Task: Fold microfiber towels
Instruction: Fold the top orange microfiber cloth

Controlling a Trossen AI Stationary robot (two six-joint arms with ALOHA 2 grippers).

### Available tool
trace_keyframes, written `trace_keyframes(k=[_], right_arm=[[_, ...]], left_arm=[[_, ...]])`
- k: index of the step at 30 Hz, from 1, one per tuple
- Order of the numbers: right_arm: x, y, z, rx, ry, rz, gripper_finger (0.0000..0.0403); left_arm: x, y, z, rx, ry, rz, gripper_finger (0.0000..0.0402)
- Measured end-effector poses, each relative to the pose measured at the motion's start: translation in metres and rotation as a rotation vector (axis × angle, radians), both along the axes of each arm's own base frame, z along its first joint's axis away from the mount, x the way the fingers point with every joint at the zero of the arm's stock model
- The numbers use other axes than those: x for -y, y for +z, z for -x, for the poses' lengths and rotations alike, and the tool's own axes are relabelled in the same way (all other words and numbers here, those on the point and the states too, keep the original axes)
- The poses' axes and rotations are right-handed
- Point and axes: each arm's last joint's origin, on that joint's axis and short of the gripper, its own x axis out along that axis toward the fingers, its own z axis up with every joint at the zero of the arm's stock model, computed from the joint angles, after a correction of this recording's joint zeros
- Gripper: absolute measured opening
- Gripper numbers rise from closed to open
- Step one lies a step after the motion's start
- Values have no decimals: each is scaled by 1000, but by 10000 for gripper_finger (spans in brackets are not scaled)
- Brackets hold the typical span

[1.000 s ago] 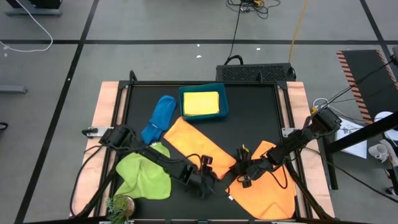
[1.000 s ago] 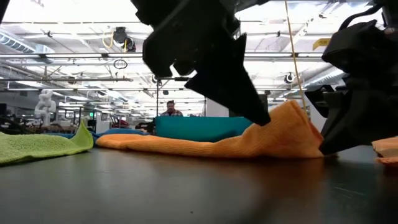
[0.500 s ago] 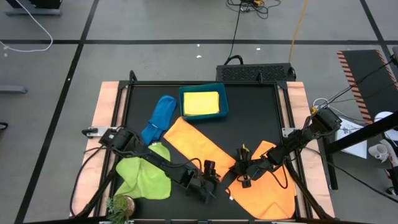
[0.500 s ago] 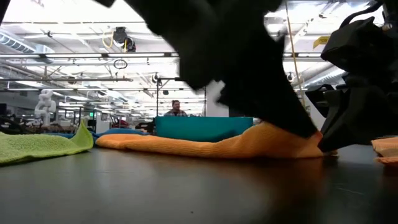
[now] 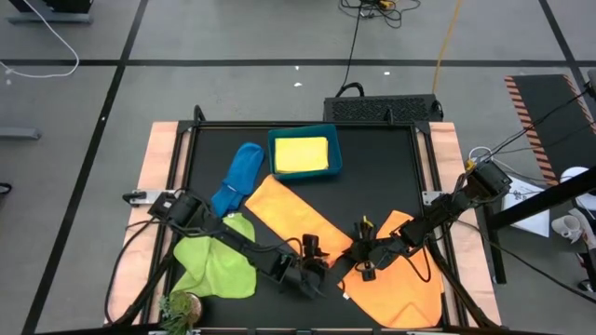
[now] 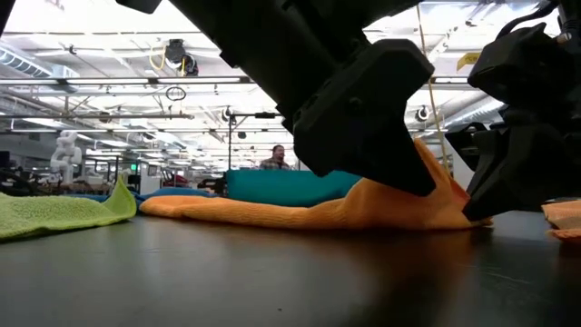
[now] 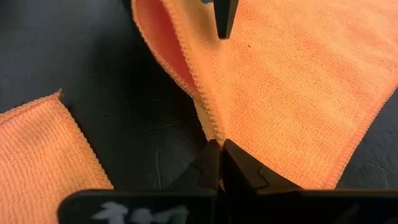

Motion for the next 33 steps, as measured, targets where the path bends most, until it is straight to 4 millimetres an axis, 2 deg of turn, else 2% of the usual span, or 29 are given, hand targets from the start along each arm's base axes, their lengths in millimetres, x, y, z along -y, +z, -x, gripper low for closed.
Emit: trace_keyframes(k=[4,7,9,16,28,33], right_arm=[[0,0,0,0,0,0,2],[0,0,0,0,0,0,2],[0,0,0,1,0,0,2],[0,0,0,1,0,-1,27],[1,-3,3,-45,8,36,144],[3,-5,5,-72,4,58,156]], left_arm=[[5,1,2,6,-16,-47,113],[8,1,4,3,-29,-55,39],[9,1,4,3,-34,-58,12],[9,1,4,-8,-60,-93,5],[7,27,14,-13,-44,-111,3],[6,30,19,-44,-30,-116,2]])
